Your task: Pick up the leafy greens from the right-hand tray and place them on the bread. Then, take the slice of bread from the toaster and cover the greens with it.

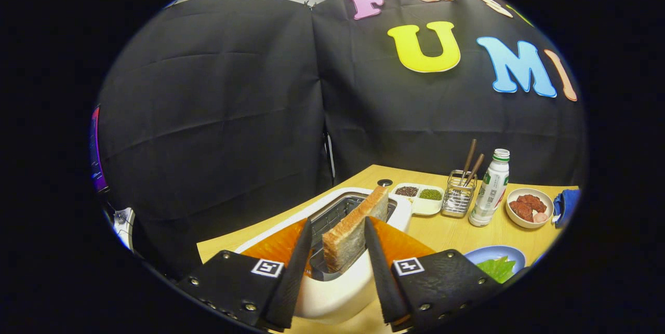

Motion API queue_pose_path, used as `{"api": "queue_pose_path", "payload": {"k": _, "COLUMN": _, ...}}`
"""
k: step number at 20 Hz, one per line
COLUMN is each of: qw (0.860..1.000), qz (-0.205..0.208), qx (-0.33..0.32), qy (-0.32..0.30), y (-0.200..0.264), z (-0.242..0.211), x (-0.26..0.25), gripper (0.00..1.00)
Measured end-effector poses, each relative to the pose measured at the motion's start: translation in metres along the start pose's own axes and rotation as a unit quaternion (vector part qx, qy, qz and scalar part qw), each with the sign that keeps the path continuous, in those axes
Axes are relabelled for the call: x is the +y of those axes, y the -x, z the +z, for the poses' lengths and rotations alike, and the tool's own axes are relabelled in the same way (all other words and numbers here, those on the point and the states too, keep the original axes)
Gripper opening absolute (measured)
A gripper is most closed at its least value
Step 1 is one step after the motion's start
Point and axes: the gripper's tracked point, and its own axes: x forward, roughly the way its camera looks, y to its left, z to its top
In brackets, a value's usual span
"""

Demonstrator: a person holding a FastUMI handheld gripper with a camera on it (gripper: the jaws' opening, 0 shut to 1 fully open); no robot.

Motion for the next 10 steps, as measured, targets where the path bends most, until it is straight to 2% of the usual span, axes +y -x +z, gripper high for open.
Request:
{"api": "queue_pose_path", "payload": {"k": 1, "qw": 1.0, "qz": -0.003, "qx": 0.0, "qy": 0.001, "y": -0.0001, "z": 0.0, "x": -0.0015, "gripper": 0.57}}
{"api": "queue_pose_path", "payload": {"k": 2, "qw": 1.0, "qz": -0.001, "qx": -0.002, "qy": 0.001, "y": -0.0009, "z": 0.0006, "x": 0.0001, "gripper": 0.44}}
{"api": "queue_pose_path", "payload": {"k": 8, "qw": 1.0, "qz": 0.001, "qx": -0.005, "qy": 0.024, "y": 0.0004, "z": -0.0024, "x": 0.0023, "gripper": 0.43}}
{"api": "queue_pose_path", "payload": {"k": 9, "qw": 1.0, "qz": -0.015, "qx": -0.008, "qy": 0.018, "y": 0.0008, "z": -0.0006, "x": -0.0047, "gripper": 0.43}}
{"api": "queue_pose_path", "payload": {"k": 10, "qw": 1.0, "qz": -0.008, "qx": -0.013, "qy": 0.002, "y": 0.0057, "z": -0.0018, "x": -0.0008, "gripper": 0.27}}
